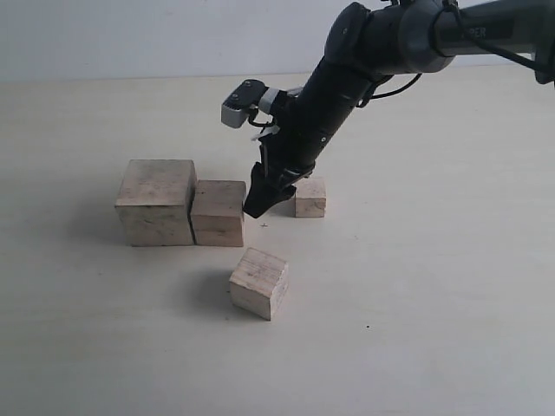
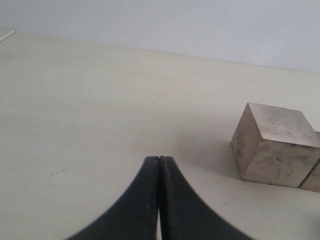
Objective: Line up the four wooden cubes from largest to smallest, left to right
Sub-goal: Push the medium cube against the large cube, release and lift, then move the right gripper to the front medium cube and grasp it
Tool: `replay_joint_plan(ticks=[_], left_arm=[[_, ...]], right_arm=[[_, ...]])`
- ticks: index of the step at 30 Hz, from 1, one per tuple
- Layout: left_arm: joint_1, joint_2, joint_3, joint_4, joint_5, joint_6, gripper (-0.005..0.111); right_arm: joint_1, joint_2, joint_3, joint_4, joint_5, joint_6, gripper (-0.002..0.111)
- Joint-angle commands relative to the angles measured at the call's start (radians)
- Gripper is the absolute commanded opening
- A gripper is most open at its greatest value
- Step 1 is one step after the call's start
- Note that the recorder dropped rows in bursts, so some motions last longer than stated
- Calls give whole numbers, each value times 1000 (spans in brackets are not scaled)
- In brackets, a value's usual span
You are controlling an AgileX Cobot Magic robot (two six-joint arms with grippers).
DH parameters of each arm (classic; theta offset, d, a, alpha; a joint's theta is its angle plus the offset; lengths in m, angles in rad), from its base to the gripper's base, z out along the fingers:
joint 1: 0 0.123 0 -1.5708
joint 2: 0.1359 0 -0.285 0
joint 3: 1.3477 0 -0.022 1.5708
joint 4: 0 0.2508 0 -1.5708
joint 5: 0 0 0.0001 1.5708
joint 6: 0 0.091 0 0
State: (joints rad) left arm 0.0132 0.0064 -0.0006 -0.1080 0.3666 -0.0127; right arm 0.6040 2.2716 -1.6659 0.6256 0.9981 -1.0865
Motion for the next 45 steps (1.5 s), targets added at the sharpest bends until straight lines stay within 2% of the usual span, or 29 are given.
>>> replay_joint_plan(ticks=[1,22,25,27,29,31,34,41,45], left_arm=[[-7,-6,1,1,-5,1,0],[-7,-6,1,1,-5,1,0],[-7,-6,1,1,-5,1,0],[-7,-6,1,1,-5,1,0],[-7,-6,1,1,-5,1,0],[-7,-6,1,1,-5,1,0],[-7,-6,1,1,-5,1,0],[-7,-6,1,1,-5,1,0],[-7,-6,1,1,-5,1,0]], right_arm=[[0,-2,3,23,-19,-12,52],[0,-41,3,37,-36,0,52],[0,-91,3,-39,-36,73,52],[0,-130,3,-130,-14,201,52],[0,-165,3,-183,56,327,46],[0,-201,3,-190,115,359,30],[0,-260,3,-182,140,346,-1],[0,-383,24,-106,107,500,0],[0,-488,189,-106,-17,512,0]])
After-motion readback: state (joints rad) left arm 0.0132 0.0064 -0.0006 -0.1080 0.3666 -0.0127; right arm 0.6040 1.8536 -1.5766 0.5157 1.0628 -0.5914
